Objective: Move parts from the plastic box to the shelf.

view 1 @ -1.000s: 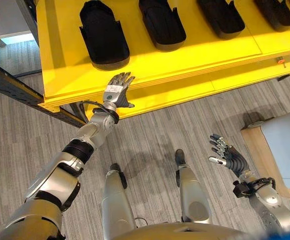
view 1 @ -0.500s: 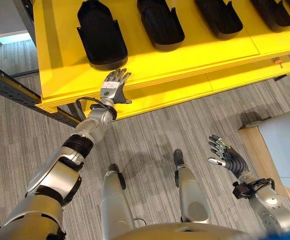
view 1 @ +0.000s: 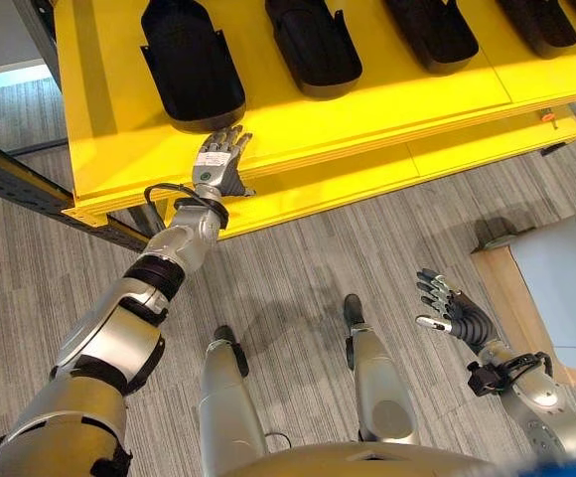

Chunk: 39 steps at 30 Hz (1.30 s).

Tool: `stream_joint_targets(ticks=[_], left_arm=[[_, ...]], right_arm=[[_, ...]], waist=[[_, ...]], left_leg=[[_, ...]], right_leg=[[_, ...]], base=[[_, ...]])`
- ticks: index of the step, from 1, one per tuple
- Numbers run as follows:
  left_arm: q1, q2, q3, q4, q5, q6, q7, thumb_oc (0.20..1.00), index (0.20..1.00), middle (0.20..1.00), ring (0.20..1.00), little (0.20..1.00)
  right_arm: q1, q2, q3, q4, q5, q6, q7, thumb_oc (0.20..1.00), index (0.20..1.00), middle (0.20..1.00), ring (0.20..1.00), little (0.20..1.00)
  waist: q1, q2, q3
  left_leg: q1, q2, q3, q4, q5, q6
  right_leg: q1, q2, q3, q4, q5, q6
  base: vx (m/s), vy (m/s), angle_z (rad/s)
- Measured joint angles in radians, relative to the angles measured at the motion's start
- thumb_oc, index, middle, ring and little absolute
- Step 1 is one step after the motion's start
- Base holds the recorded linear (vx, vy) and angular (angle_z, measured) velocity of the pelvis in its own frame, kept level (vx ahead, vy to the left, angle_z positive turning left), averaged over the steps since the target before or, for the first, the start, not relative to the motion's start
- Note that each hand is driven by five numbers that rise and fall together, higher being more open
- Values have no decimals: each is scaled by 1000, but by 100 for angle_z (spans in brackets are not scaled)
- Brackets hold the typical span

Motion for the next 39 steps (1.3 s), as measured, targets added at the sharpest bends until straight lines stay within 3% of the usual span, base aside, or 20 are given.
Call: stream_joint_targets(ticks=[29,34,38,39], left_arm=[[-77,8,-29,60,-36,3,-26,1000,1000,1000,1000,1000],[70,12,76,-143,-90,-9,-44,1000,1000,1000,1000,1000],[320,0,187,-395,-223,-96,-80,1000,1000,1000,1000,1000],[434,3,220,-502,-306,-122,-138,1000,1000,1000,1000,1000]], right_arm=[[2,-34,28,-25,9,-11,17,1000,1000,1000,1000,1000],[-3,-22,25,-20,8,-12,10,1000,1000,1000,1000,1000],[-8,-7,10,2,7,-13,-3,1000,1000,1000,1000,1000],[-3,12,-7,2,7,-14,-11,1000,1000,1000,1000,1000]], waist=[[-4,-14,2],[8,-16,3],[38,-12,4],[49,-11,3]], left_leg=[[-2,7,-2,22,-16,0],[2,6,-3,21,-15,-2],[36,4,-2,6,-14,-1],[73,2,-2,-7,-16,-2]], right_leg=[[-6,4,-1,26,-12,-1],[-3,3,-3,34,-13,-1],[22,2,-3,35,-17,4],[57,2,-5,28,-30,-5]], base=[[5,5,-1],[6,-5,0],[49,-36,2],[87,-75,14]])
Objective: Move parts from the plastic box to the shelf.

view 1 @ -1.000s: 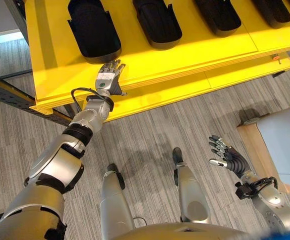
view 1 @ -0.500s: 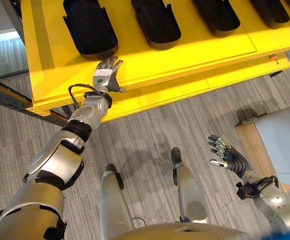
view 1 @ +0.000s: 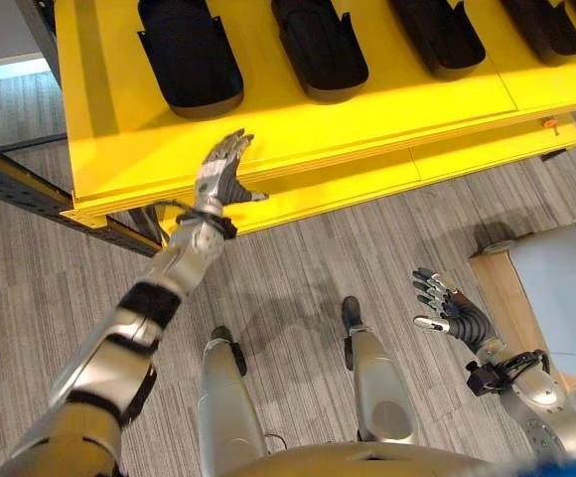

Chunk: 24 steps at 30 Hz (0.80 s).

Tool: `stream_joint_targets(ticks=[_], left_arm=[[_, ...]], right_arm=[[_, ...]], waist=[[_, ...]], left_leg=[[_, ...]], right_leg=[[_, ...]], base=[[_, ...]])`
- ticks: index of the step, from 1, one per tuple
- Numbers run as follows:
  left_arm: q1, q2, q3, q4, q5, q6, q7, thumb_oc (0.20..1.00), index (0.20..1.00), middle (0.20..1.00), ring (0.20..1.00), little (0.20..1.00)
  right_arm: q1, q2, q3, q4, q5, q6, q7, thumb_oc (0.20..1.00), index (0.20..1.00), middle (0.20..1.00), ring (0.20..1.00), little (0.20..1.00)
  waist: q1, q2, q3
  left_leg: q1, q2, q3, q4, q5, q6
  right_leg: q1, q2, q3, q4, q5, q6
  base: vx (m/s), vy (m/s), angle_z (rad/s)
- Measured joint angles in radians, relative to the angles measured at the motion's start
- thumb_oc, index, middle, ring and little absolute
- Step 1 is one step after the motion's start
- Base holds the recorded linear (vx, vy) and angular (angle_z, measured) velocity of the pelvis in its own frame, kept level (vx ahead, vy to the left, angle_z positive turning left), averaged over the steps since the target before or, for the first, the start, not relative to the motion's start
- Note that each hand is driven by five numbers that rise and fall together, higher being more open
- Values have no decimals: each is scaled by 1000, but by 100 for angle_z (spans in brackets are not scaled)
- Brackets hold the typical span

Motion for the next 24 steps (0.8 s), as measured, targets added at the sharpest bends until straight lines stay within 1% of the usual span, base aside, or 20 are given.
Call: stream_joint_targets(ticks=[1,2,3,4,5,7,8,9,11,12,13,14,16,17,18,20,21,23,24], left_arm=[[39,-2,-12,-2,-29,-22,-25,1000,1000,1000,1000,1000],[162,4,48,-105,-194,-48,-98,1000,1000,1000,1000,1000],[246,9,53,-113,-290,-52,-143,1000,1000,1000,1000,1000],[287,8,52,-114,-369,-51,-174,1000,1000,1000,1000,1000],[381,1,37,-110,-503,-46,-225,1000,1000,1000,1000,1000],[466,2,19,-117,-652,-29,-297,1000,1000,1000,1000,1000],[491,2,19,-122,-709,-27,-313,1000,1000,1000,1000,1000],[531,5,23,-150,-776,-12,-332,1000,1000,1000,1000,1000],[586,10,25,-195,-874,-9,-363,1000,1000,1000,1000,1000],[600,8,29,-214,-910,-8,-370,1000,1000,1000,1000,1000],[617,6,34,-236,-946,-10,-382,1000,1000,1000,1000,1000],[623,5,39,-240,-966,-9,-389,1000,1000,1000,1000,1000],[642,4,57,-251,-1020,-7,-403,1000,1000,1000,1000,1000],[645,5,57,-252,-1022,-7,-405,1000,1000,1000,1000,1000],[665,6,60,-254,-1029,-6,-415,1000,1000,1000,1000,1000],[687,2,64,-255,-1029,-5,-426,1000,1000,1000,1000,1000],[701,-1,70,-254,-1029,4,-427,1000,1000,1000,1000,1000],[724,-20,84,-253,-1029,9,-427,1000,1000,1000,1000,1000],[732,-38,84,-248,-1029,10,-427,1000,1000,1000,1000,1000]], right_arm=[[-1,-2,-4,1,0,1,-3,1000,1000,1000,1000,1000],[-14,5,-6,-6,-4,2,-3,1000,1000,1000,1000,1000],[-6,6,-7,-2,-9,3,-3,1000,1000,1000,1000,1000],[-6,7,-5,-1,-10,4,-4,1000,1000,1000,1000,1000],[7,10,-6,-3,-10,2,-6,1000,1000,1000,1000,1000],[7,11,-7,3,-10,3,-12,1000,1000,1000,1000,1000],[-11,12,-5,3,-11,5,-14,1000,1000,1000,1000,1000],[-16,22,-3,3,-11,6,-16,1000,1000,1000,1000,1000],[-30,42,5,4,-11,4,-22,1000,1000,1000,1000,1000],[-35,47,7,4,-11,3,-24,1000,1000,1000,1000,1000],[-43,48,8,5,-12,2,-26,1000,1000,1000,1000,1000],[-43,49,10,5,-12,4,-28,1000,1000,1000,1000,1000],[-39,54,12,8,-12,4,-29,1000,1000,1000,1000,1000],[-38,54,12,8,-12,4,-29,1000,1000,1000,1000,1000],[-35,58,13,10,-12,4,-28,1000,1000,1000,1000,1000],[-20,74,16,18,-11,8,-27,1000,1000,1000,1000,1000],[-9,77,28,20,-11,18,-26,1000,1000,1000,1000,1000],[2,85,41,23,-10,24,-23,1000,1000,1000,1000,1000],[4,89,45,36,-10,25,-23,1000,1000,1000,1000,1000]], waist=[[11,10,-4],[16,14,-4],[16,14,-4],[17,15,-4],[16,16,-5],[35,25,-11],[48,29,-12],[54,28,-13],[71,31,-22],[75,35,-28],[89,48,-59],[91,51,-66],[92,50,-110],[92,51,-114],[93,51,-155],[93,52,-201],[94,51,-230],[92,52,-267],[92,55,-295]], left_leg=[[1,-1,-9,0,-6,1],[10,0,-6,-15,0,5],[42,-5,-4,-36,6,1],[64,-5,-4,-49,7,0],[106,-4,-6,-71,11,-7],[118,-2,-17,-98,23,-14],[122,-4,-24,-115,34,-15],[153,-7,-30,-151,56,-27],[221,-9,-37,-205,74,-35],[247,-9,-42,-228,79,-34],[252,-10,-56,-256,92,-39],[267,-12,-61,-279,104,-41],[322,-14,-62,-357,141,-51],[325,-13,-62,-362,142,-51],[353,-13,-63,-408,161,-56],[391,-11,-62,-473,191,-63],[429,-10,-61,-529,218,-67],[487,-8,-52,-610,252,-76],[510,-5,-37,-656,273,-78]], right_leg=[[9,-1,-9,0,-9,-1],[18,-3,-13,-11,-4,-2],[49,-6,-15,-29,-3,-3],[71,-6,-20,-40,-3,-3],[112,-4,-27,-60,-2,-4],[131,-2,-48,-73,-3,-7],[140,-3,-60,-81,0,-9],[174,-2,-71,-104,15,-8],[242,-1,-92,-143,22,-6],[267,-1,-105,-158,22,-11],[287,1,-124,-174,15,-23],[307,1,-134,-191,23,-22],[351,4,-152,-232,40,-23],[353,4,-153,-234,41,-23],[380,6,-167,-264,45,-26],[409,11,-174,-297,52,-32],[438,14,-183,-332,68,-33],[467,18,-186,-368,77,-36],[472,21,-188,-382,79,-37]], base=[[113,-100,11],[105,-83,12],[94,-79,4],[86,-64,9],[49,-45,10],[79,-68,18],[94,-90,25],[56,-59,25],[51,-49,23],[62,-49,30],[61,-39,31],[77,-32,31],[61,-32,17],[55,-20,13],[51,-9,13],[45,-9,12],[33,-2,5],[19,7,0],[13,16,-4]])
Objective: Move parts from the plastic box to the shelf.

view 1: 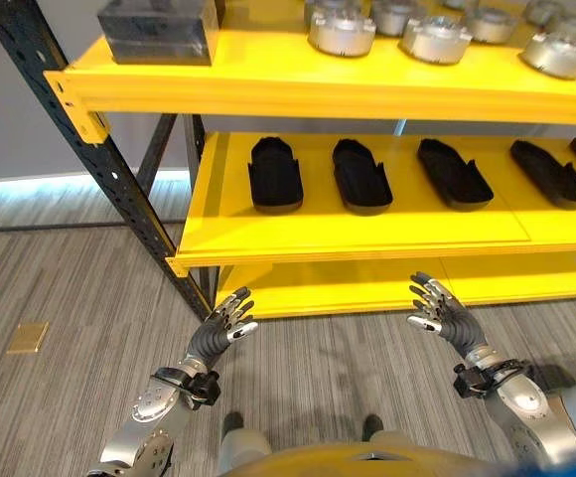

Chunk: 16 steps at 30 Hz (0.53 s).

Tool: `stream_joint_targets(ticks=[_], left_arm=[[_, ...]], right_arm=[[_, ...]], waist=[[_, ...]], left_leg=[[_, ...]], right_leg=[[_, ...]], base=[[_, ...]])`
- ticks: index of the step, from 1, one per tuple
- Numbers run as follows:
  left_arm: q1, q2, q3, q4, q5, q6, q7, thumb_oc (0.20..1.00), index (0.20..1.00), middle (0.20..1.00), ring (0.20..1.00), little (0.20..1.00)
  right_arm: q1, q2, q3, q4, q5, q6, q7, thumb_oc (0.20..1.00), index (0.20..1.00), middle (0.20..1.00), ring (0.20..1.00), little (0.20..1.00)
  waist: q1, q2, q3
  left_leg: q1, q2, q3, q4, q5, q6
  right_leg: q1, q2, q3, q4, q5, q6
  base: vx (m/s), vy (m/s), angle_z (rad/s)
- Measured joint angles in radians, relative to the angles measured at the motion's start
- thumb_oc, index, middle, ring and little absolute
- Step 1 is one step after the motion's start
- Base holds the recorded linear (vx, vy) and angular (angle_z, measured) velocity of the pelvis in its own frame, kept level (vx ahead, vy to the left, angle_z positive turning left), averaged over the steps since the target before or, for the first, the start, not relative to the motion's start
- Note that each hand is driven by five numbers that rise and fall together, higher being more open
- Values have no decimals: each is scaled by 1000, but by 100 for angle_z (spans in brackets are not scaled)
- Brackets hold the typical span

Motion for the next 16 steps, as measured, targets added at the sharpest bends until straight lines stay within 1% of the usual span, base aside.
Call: stream_joint_targets(ticks=[1,3,5,8,13,15,16], left_arm=[[0,-9,-1,3,0,2,0,1000,1000,1000,1000,1000],[7,-39,1,8,1,5,1,1000,1000,1000,1000,1000],[7,-53,4,14,2,5,1,1000,1000,1000,1000,1000],[15,-67,16,25,3,5,1,1000,1000,1000,1000,1000],[36,-67,30,25,10,5,1,1000,1000,1000,1000,1000],[39,-67,30,25,12,6,1,1000,1000,1000,1000,1000],[44,-67,30,24,12,6,1,1000,1000,1000,1000,1000]], right_arm=[[-2,1,2,5,0,3,0,1000,1000,1000,1000,1000],[0,10,1,18,1,11,-1,1000,1000,1000,1000,1000],[0,19,2,25,1,15,-1,1000,1000,1000,1000,1000],[0,29,11,26,3,20,1,1000,1000,1000,1000,1000],[8,30,15,26,14,24,6,1000,1000,1000,1000,1000],[10,30,16,26,15,25,11,1000,1000,1000,1000,1000],[14,30,17,26,19,25,12,1000,1000,1000,1000,1000]], waist=[[0,0,-10],[-1,10,-40],[-1,11,-39],[2,11,-39],[0,7,-42],[0,1,-47],[0,3,-48]], left_leg=[[13,1,1,-17,6,-4],[36,1,8,-73,35,-4],[61,1,12,-102,51,-4],[74,1,31,-107,51,-4],[84,2,34,-107,52,-3],[85,2,34,-107,52,-3],[84,2,34,-107,52,-3]], right_leg=[[5,0,0,-9,1,-3],[14,3,0,-33,13,3],[25,3,3,-38,13,8],[26,3,11,-39,16,7],[31,3,21,-39,19,7],[31,3,21,-39,19,7],[31,3,21,-39,19,8]], base=[[7,19,-6],[0,0,0],[6,4,-2],[14,8,-13],[5,3,-4],[0,0,0],[0,0,0]])
